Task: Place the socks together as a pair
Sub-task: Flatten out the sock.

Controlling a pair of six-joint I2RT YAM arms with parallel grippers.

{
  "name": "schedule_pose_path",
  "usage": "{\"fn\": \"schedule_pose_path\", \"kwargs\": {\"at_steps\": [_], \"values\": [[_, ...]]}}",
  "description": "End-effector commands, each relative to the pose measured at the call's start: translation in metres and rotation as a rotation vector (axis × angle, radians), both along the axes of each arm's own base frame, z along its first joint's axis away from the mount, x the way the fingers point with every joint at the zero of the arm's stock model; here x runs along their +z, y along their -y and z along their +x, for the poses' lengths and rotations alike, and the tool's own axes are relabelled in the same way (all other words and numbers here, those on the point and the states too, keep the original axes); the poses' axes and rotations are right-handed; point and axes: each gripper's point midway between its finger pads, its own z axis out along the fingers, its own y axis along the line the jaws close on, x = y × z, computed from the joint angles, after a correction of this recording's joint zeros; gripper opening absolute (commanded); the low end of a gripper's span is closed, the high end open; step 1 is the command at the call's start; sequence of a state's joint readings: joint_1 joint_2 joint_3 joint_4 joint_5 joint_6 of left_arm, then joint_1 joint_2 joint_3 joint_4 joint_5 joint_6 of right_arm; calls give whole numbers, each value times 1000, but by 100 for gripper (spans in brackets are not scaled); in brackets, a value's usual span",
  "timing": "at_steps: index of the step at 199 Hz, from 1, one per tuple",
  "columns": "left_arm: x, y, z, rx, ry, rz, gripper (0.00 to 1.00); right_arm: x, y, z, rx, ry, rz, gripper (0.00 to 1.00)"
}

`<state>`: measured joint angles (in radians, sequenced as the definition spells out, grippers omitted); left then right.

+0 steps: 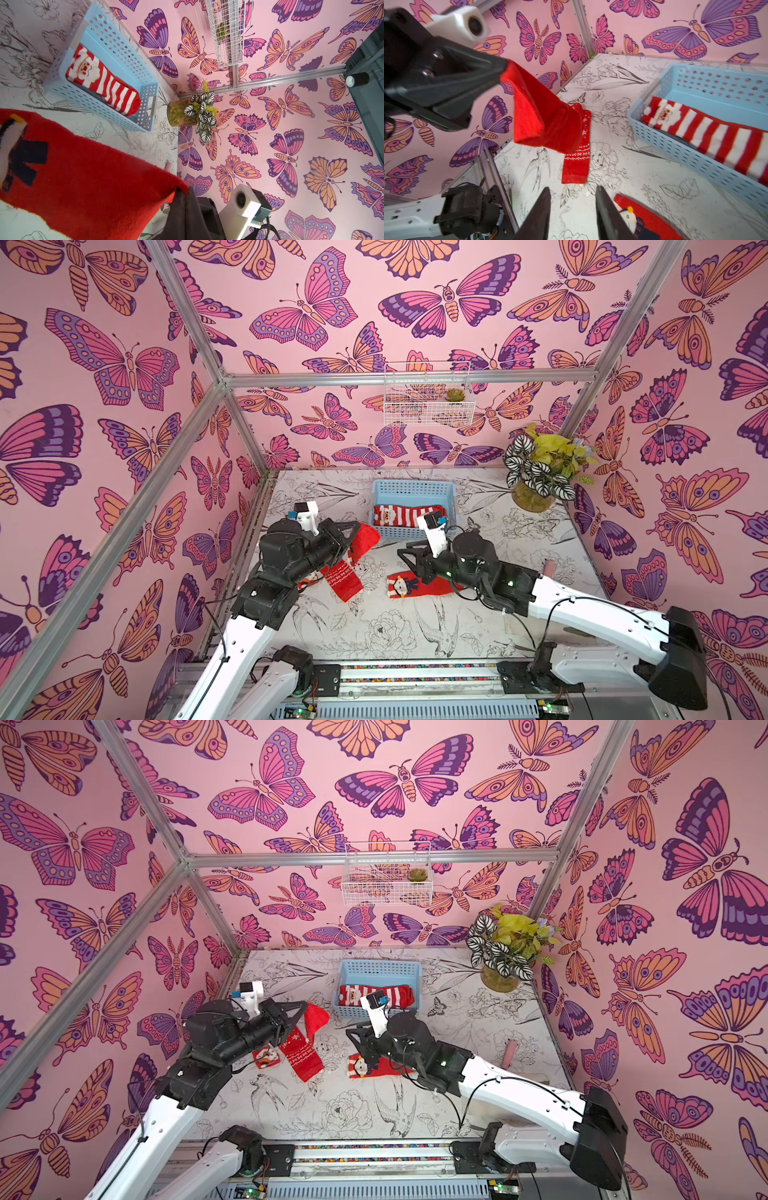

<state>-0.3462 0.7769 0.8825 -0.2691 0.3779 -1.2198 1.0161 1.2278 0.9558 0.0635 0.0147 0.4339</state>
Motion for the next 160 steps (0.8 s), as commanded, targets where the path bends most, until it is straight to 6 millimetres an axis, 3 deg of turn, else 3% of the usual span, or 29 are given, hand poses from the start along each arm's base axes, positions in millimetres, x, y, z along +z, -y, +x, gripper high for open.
{"fn": "schedule_pose_path", "kwargs": {"at_steps": [1, 47, 95, 110, 130, 142, 149, 160], "values": [[-3, 9, 2, -13, -6, -25, 1, 22, -20, -3, 58, 0, 49, 41], [-6, 23, 0, -56, -11, -27, 1, 20, -35, 5, 55, -27, 38, 42], [-9, 30, -4, -79, -10, -33, 1, 16, -36, 11, 17, -62, 40, 38], [-15, 30, -4, -78, -21, -32, 1, 18, -38, 9, 33, -67, 59, 27], [-21, 29, -5, -70, -15, -24, 1, 23, -38, 4, 56, -65, 70, 0], [-26, 26, -5, -62, -7, -9, 0, 24, -33, 3, 47, -66, 64, 0], [-27, 25, -6, -62, 4, 3, 9, 23, -29, 2, 38, -67, 58, 0], [-31, 24, -6, -62, 23, 30, 45, 21, -19, 2, 12, -72, 40, 0]]}}
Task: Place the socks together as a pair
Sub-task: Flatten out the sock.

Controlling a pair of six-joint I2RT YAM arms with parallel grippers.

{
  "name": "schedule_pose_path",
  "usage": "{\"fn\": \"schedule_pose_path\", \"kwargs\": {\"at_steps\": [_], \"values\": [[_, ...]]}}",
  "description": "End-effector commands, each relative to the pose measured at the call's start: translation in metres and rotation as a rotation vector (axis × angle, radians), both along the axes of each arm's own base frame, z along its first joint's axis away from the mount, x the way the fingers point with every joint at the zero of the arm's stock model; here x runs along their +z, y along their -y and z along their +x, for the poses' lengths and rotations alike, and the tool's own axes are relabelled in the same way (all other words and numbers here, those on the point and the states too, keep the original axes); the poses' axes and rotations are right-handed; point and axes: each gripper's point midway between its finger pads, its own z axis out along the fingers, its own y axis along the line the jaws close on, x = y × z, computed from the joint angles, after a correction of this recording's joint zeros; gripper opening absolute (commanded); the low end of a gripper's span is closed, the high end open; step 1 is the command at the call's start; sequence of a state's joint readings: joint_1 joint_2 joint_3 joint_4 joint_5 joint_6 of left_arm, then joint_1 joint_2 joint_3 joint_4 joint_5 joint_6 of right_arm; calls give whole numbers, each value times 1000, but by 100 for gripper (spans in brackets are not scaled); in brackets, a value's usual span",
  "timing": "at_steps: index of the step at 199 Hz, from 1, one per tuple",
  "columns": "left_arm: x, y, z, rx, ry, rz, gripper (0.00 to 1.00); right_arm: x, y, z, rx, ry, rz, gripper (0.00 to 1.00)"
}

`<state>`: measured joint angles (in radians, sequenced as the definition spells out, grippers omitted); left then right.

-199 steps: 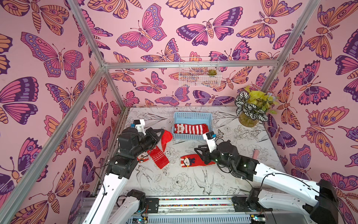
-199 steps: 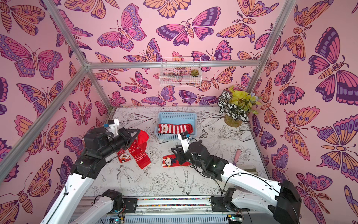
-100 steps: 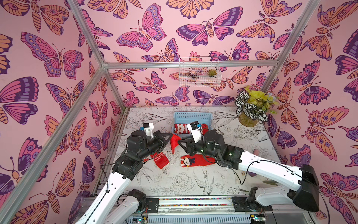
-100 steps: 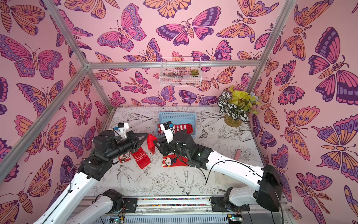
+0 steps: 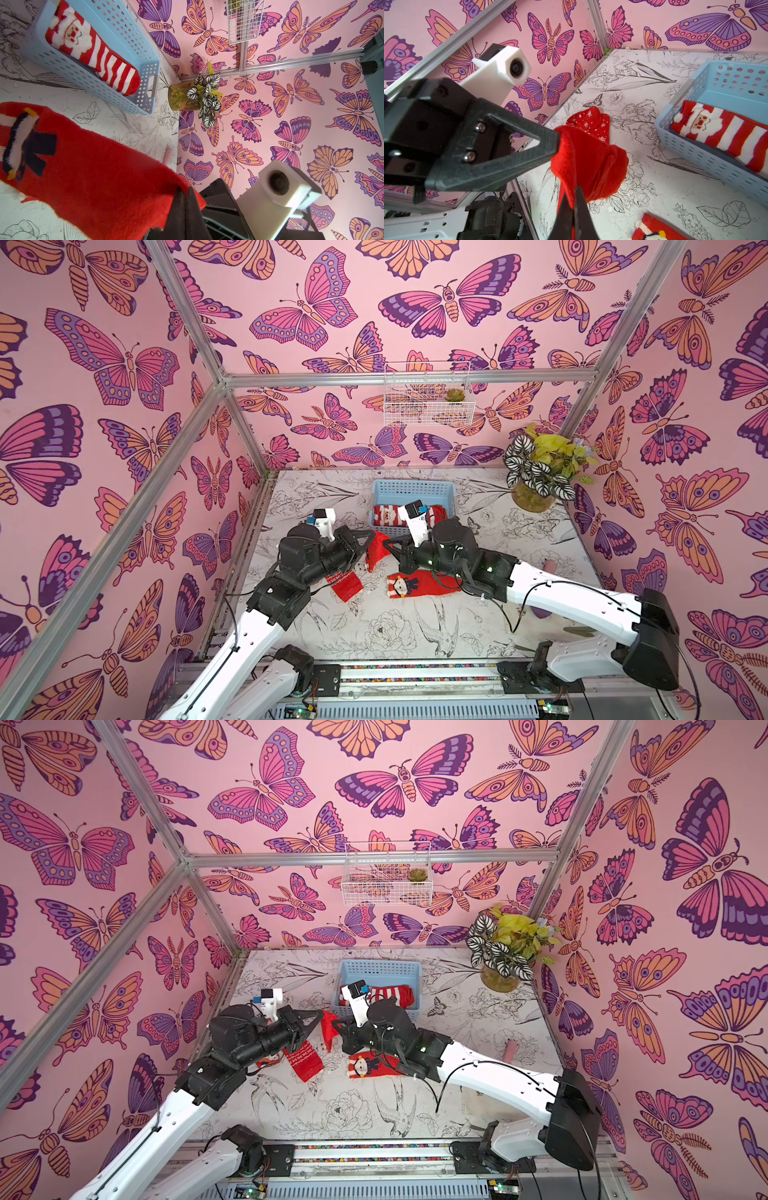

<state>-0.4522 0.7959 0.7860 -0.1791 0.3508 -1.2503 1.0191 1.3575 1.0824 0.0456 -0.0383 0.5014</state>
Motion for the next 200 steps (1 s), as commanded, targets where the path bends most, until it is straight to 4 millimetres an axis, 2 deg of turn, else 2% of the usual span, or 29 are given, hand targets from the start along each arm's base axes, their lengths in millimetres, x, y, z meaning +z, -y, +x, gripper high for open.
{"fn": "schedule_pose_path", "kwargs": {"at_steps": [1, 7, 15, 23, 44, 65, 85, 121, 138, 155, 167, 184, 200], "values": [[0, -4, -1, 9, 68, 35, 47, 18, 14, -6, -26, 9, 14, 0], [-4, -6, 0, 14, 76, 54, 63, 14, 20, -6, -41, 3, -6, 0], [-12, -9, 0, 25, 73, 76, 75, 12, 29, -7, -63, -2, -32, 0], [-19, -11, 0, 35, 69, 101, 80, 10, 38, -9, -79, -7, -54, 0], [-36, -19, -1, 45, 72, 200, 86, 9, 58, -17, -102, -32, -92, 0], [-59, -28, -5, 50, 29, 289, 86, 11, 70, -26, -99, -55, -85, 0], [-78, -32, -9, 55, -5, 317, 85, 12, 71, -30, -86, -64, -68, 0], [-114, -43, -14, 80, -62, 378, 85, 21, 49, -34, -10, -79, -17, 0], [-122, -43, -16, 62, -76, 399, 85, 30, 45, -33, 4, -53, 0, 0], [-126, -47, -18, 49, -84, 453, 85, 29, 57, -24, -62, -23, -56, 0], [-130, -48, -19, 46, -97, 468, 85, 22, 70, -20, -113, -13, -106, 0], [-135, -45, -20, 33, -119, 459, 84, 2, 95, -16, -201, -15, -167, 0], [-140, -38, -20, -1, -124, 456, 83, -26, 122, -13, -284, -34, -218, 0]]}}
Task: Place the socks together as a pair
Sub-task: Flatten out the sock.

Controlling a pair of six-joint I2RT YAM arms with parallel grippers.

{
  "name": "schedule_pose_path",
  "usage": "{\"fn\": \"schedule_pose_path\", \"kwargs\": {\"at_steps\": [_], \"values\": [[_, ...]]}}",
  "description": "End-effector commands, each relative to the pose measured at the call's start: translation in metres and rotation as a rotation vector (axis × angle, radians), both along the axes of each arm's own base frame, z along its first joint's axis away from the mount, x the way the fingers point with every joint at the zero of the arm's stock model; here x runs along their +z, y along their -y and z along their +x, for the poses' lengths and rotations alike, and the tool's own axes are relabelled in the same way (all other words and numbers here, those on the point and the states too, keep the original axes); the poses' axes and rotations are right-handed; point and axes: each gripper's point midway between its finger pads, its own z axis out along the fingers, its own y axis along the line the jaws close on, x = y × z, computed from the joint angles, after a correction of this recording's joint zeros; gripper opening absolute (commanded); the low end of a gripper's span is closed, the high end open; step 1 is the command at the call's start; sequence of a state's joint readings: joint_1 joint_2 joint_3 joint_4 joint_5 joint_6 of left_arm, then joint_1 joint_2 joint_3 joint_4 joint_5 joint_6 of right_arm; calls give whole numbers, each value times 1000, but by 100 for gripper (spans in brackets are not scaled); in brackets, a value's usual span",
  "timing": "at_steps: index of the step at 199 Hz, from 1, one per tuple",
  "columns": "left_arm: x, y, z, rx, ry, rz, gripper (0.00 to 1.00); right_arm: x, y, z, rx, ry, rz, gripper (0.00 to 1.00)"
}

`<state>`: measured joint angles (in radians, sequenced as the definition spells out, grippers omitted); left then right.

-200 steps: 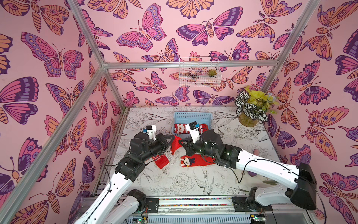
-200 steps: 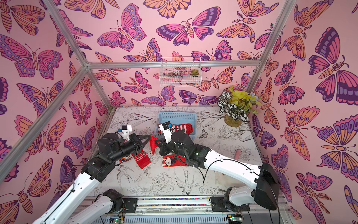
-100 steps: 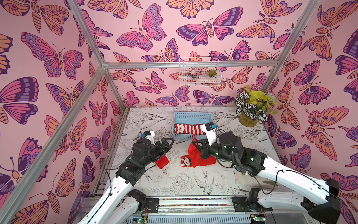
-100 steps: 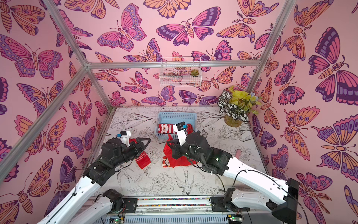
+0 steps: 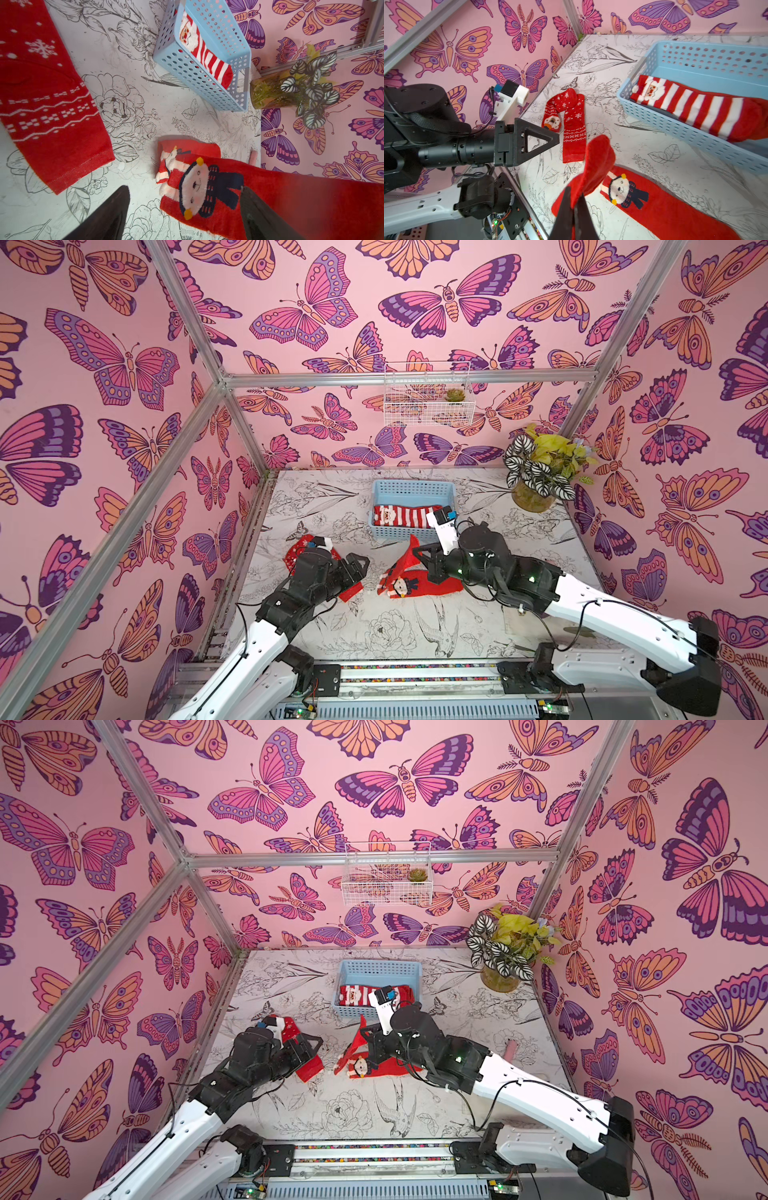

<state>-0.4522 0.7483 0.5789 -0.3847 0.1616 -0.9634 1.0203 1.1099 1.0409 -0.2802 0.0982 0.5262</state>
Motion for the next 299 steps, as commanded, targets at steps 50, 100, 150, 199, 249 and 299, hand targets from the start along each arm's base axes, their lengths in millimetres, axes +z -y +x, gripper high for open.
{"fn": "schedule_pose_path", "kwargs": {"at_steps": [50, 100, 150, 199, 249, 299], "values": [[-43, 35, -8, -193, -104, 56, 82, -169, 155, 22, -462, -215, -312, 1], [-73, 69, -18, -307, -163, 136, 75, -208, 215, 24, -624, -352, -274, 3], [-69, 119, -10, -413, -130, 185, 59, -209, 215, 22, -595, -371, -319, 4], [-88, 162, -4, -455, -153, 214, 52, -212, 210, 23, -596, -385, -280, 3], [-105, 167, 8, -425, -169, 260, 47, -212, 206, 22, -583, -402, -259, 2], [-110, 191, 18, -467, -176, 241, 41, -211, 202, 21, -565, -401, -243, 1]]}}
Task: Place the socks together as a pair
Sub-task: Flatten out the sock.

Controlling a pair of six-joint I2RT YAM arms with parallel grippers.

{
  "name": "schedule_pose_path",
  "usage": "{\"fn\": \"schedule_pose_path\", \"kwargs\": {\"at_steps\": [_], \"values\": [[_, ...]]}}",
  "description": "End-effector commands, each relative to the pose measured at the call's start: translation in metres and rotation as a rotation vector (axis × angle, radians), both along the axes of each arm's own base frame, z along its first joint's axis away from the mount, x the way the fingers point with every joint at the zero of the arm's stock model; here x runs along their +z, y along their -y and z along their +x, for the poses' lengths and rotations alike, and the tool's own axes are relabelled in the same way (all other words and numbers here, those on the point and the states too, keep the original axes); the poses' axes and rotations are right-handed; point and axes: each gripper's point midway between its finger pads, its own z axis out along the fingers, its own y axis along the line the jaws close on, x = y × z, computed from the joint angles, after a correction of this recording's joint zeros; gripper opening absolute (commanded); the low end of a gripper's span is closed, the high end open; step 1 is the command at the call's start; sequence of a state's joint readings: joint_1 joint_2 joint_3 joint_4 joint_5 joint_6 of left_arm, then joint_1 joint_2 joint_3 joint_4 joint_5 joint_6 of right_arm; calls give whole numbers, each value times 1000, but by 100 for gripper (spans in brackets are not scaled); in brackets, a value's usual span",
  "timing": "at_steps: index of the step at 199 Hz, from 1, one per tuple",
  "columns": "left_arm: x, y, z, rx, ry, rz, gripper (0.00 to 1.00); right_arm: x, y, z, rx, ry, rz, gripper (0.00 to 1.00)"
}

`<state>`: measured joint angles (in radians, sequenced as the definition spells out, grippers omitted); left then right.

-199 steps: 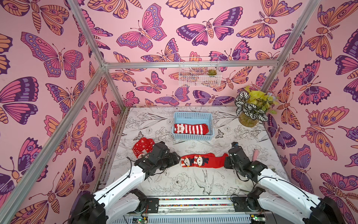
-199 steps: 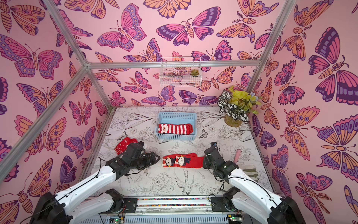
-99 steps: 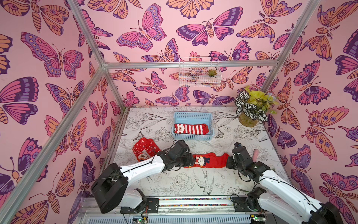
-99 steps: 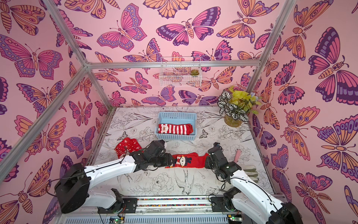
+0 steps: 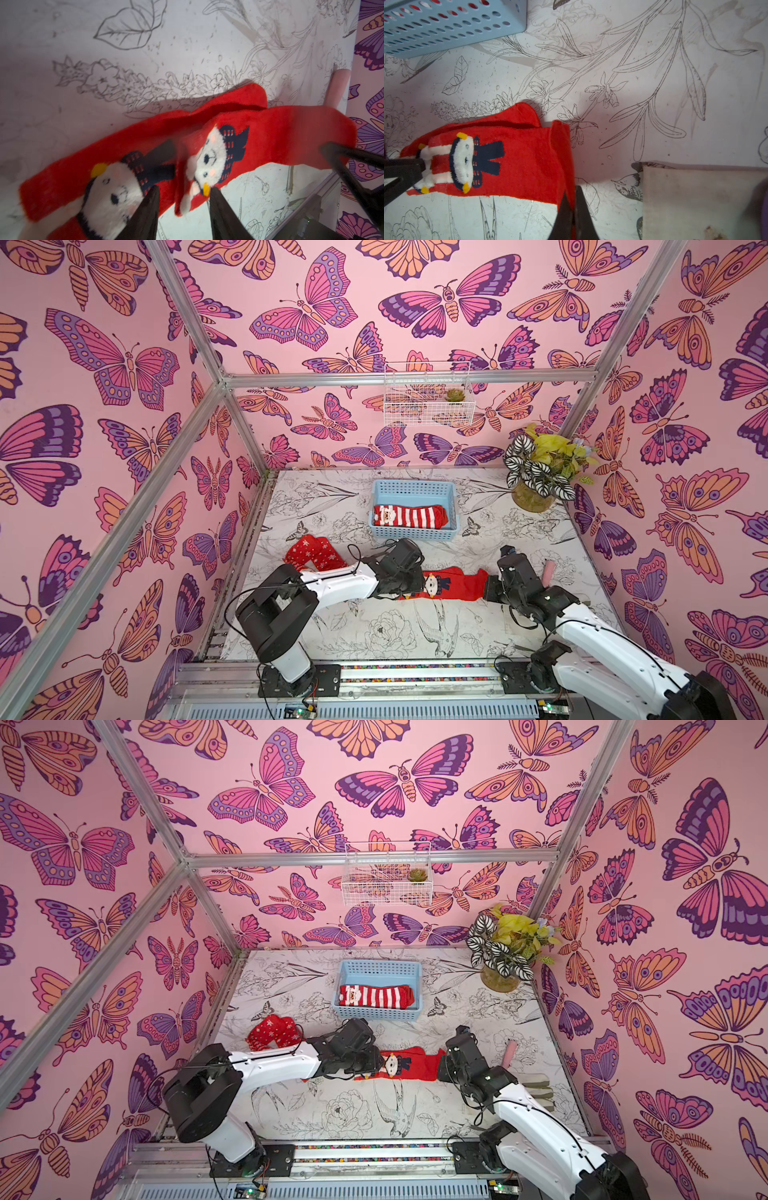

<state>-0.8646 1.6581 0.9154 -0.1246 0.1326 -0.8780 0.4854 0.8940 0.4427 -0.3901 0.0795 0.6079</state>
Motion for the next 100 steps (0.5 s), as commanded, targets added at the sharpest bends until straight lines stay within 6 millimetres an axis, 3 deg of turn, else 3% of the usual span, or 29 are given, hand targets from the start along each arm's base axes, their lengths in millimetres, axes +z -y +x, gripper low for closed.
{"fn": "schedule_pose_path", "kwargs": {"at_steps": [1, 28, 42, 57, 100], "values": [[0, 12, 6, -19, 9, -13, 40, 9, -3, 4, -8, 21, 31, 1], [-8, 13, 3, -31, -13, -10, 23, 19, -2, 5, -12, 42, 34, 1], [-10, 10, 1, -27, -16, -5, 20, 25, -4, 6, -8, 65, 54, 1], [-5, 8, -1, -27, -11, -13, 0, 33, -9, 8, 10, 88, 81, 1], [35, 1, -6, -33, 63, -84, 0, 63, -19, 9, 72, 126, 108, 0]]}}
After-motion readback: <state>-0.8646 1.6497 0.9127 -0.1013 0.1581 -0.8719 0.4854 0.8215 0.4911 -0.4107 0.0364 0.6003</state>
